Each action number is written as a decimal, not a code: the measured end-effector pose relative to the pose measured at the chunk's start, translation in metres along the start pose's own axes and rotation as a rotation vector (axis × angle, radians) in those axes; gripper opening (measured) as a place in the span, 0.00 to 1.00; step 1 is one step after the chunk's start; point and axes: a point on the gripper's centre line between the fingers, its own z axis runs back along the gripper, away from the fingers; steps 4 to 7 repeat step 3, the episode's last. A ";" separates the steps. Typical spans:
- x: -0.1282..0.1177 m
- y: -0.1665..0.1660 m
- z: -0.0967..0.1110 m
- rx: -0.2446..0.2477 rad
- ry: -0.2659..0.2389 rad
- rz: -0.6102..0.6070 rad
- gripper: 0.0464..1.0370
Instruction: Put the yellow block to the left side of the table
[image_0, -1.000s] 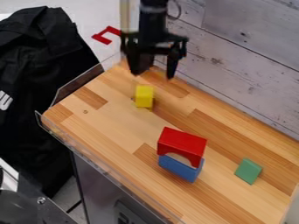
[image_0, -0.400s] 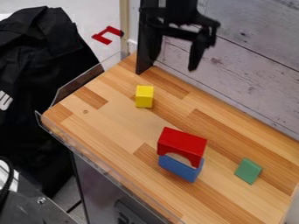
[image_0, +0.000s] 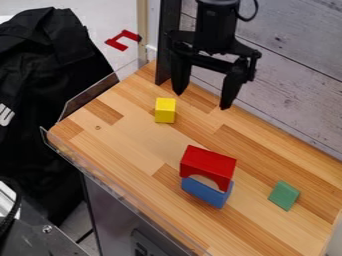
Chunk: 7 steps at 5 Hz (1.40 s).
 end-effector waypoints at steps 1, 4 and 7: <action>0.001 -0.004 -0.005 0.012 0.002 -0.014 0.96; 0.003 -0.003 -0.022 0.021 0.036 -0.017 0.96; 0.003 -0.003 -0.022 0.021 0.036 -0.017 0.96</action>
